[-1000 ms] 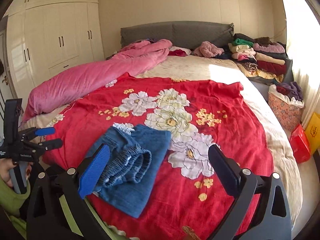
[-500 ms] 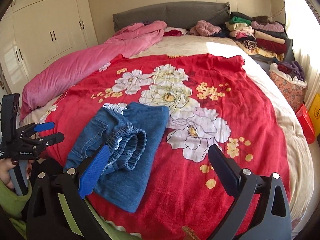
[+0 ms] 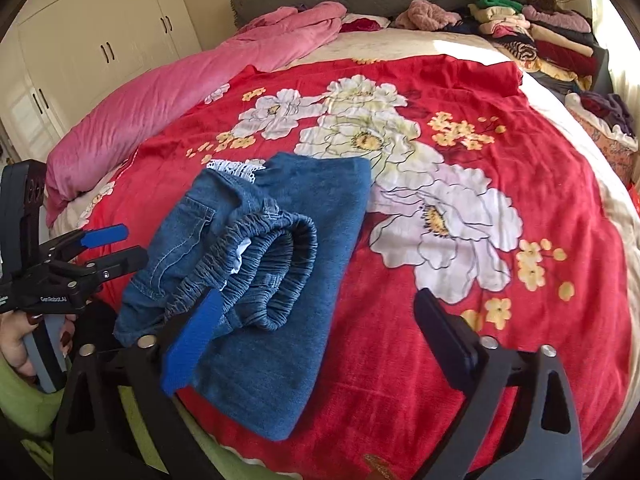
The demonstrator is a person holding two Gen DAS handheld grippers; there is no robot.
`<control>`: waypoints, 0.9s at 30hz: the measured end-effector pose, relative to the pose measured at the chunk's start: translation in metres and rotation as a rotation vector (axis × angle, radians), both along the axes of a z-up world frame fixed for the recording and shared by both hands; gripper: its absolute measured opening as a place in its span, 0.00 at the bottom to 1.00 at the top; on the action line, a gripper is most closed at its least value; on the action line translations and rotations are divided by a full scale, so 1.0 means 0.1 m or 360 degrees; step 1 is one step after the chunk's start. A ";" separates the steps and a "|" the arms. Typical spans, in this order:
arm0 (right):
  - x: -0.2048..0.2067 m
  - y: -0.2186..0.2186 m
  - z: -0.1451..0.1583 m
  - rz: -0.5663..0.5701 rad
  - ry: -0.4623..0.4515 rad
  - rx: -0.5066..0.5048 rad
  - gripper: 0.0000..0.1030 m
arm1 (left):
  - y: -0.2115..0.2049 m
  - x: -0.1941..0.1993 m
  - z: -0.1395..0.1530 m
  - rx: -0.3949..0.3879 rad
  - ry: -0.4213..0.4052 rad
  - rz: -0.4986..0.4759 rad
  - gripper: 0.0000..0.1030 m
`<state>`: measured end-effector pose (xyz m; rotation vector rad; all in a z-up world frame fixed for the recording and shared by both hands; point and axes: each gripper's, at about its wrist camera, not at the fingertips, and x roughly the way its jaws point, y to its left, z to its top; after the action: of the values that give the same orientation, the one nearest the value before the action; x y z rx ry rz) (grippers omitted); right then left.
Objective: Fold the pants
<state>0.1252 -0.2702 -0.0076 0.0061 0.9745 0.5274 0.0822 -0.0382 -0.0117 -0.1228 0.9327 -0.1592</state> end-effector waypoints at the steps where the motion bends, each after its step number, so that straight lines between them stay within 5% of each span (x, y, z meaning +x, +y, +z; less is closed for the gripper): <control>1: 0.04 0.03 -0.04 0.0006 0.0022 0.0008 0.75 | -0.01 0.03 -0.02 0.0002 0.0007 -0.0007 0.91; 5: 0.10 0.12 -0.14 0.0057 0.0064 0.0025 0.74 | -0.04 0.16 -0.13 -0.0039 0.0060 -0.0041 0.90; 7: 0.13 0.18 -0.20 0.0085 0.0083 0.0022 0.61 | -0.07 0.21 -0.18 -0.0061 0.0087 -0.0064 0.90; 20: 0.36 0.23 -0.48 0.0112 0.0203 0.0212 0.63 | -0.26 0.43 -0.37 -0.0081 0.0169 -0.0165 0.61; 23: 0.33 0.27 -0.45 0.0166 0.0171 0.0264 0.38 | -0.29 0.45 -0.37 -0.0085 0.0177 -0.0184 0.50; 27: 0.25 0.33 -0.25 0.0219 0.0035 0.0229 0.27 | -0.30 0.43 -0.24 -0.0101 0.0136 -0.0186 0.36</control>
<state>0.1500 -0.2372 -0.0331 0.0743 0.9610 0.7244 0.1253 -0.0687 -0.0357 -0.1350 1.0208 -0.2936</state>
